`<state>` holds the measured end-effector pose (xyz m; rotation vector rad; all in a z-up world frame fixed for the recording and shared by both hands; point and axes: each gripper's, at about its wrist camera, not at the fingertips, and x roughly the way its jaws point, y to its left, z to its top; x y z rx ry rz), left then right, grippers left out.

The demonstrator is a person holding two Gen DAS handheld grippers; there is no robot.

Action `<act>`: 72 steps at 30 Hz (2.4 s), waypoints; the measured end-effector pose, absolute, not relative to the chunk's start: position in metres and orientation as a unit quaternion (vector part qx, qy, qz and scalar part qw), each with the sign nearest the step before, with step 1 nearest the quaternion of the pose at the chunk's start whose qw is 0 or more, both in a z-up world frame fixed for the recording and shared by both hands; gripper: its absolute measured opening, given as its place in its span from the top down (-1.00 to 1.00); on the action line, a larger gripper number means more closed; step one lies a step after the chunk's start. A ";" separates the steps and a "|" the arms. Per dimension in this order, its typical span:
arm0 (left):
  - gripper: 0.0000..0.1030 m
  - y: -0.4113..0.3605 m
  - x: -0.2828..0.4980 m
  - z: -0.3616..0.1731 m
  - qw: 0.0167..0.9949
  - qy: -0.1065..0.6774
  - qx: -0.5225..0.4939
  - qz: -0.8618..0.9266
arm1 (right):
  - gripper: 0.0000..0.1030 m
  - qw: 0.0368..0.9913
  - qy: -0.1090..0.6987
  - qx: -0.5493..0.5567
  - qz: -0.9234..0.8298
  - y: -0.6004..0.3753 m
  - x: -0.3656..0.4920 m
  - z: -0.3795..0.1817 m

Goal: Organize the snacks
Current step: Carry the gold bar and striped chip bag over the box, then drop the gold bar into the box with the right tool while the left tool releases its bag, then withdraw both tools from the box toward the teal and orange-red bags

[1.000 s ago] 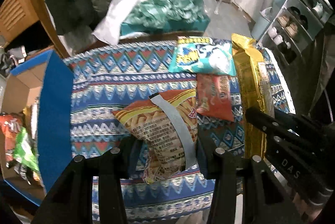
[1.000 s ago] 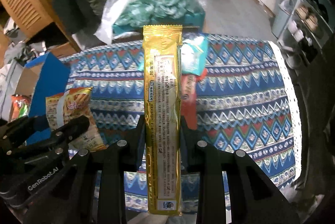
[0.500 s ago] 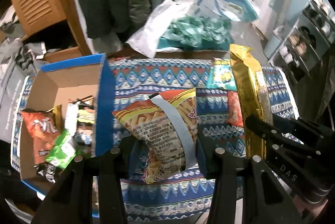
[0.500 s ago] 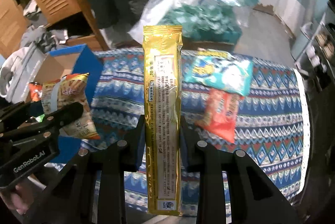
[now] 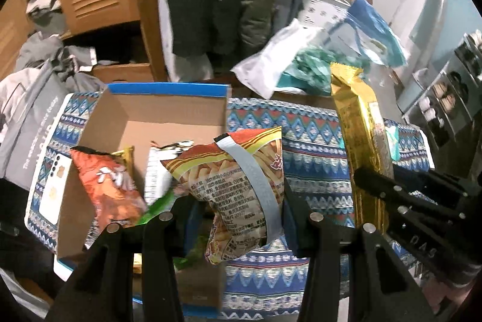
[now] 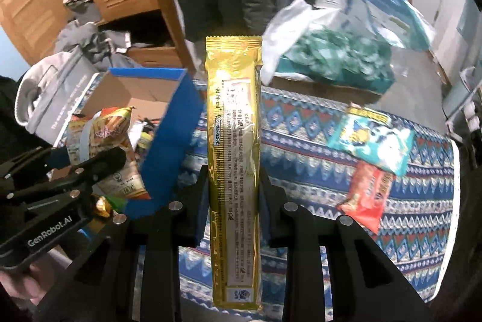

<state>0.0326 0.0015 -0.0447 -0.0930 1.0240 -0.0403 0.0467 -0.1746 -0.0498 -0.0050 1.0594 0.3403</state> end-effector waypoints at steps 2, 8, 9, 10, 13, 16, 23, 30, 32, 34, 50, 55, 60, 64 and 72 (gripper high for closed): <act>0.09 0.014 0.031 -0.047 0.870 0.490 -0.055 -0.010 | 0.48 0.848 0.502 -0.004 0.171 -0.162 0.050 -0.047; 0.09 0.044 0.028 -0.052 0.866 0.494 -0.075 0.000 | 0.48 0.842 0.504 -0.015 0.193 -0.127 0.060 -0.043; 0.09 0.050 0.028 -0.052 0.866 0.493 -0.078 0.002 | 0.48 0.840 0.505 -0.016 0.197 -0.122 0.061 -0.043; 0.09 0.055 0.028 -0.052 0.866 0.494 -0.081 0.004 | 0.48 0.839 0.506 -0.016 0.201 -0.117 0.063 -0.043; 0.09 0.076 0.027 -0.051 0.865 0.494 -0.093 0.011 | 0.48 0.833 0.509 -0.020 0.216 -0.097 0.069 -0.040; 0.09 0.091 0.029 -0.048 0.865 0.492 -0.097 0.018 | 0.48 0.827 0.511 -0.026 0.230 -0.075 0.074 -0.036; 0.09 0.137 0.032 -0.053 0.858 0.494 -0.133 0.041 | 0.48 0.811 0.528 -0.023 0.251 -0.031 0.084 -0.037; 0.09 0.161 0.031 -0.069 0.849 0.503 -0.148 0.058 | 0.47 0.792 0.553 -0.015 0.259 0.005 0.089 -0.056; 0.09 0.166 0.030 -0.075 0.844 0.510 -0.153 0.063 | 0.47 0.786 0.563 -0.015 0.256 0.011 0.090 -0.063; 0.09 0.171 0.030 -0.079 0.839 0.516 -0.162 0.062 | 0.47 0.780 0.570 -0.014 0.256 0.016 0.091 -0.069; -0.45 0.173 0.024 -0.065 0.852 0.494 -0.144 0.097 | -0.32 0.805 0.545 -0.041 0.230 0.006 0.089 -0.053; -0.50 0.162 0.022 -0.061 0.854 0.494 -0.138 0.088 | -0.36 0.816 0.532 -0.057 0.221 -0.007 0.085 -0.047; -0.50 0.144 0.022 -0.059 0.855 0.496 -0.129 0.074 | -0.36 0.817 0.531 -0.066 0.214 -0.025 0.082 -0.049; -0.50 0.124 0.024 -0.058 0.857 0.500 -0.104 0.063 | -0.36 0.819 0.534 -0.060 0.204 -0.043 0.079 -0.053; -0.50 0.091 0.024 -0.056 0.859 0.504 -0.084 0.039 | -0.36 0.824 0.532 -0.066 0.183 -0.082 0.073 -0.054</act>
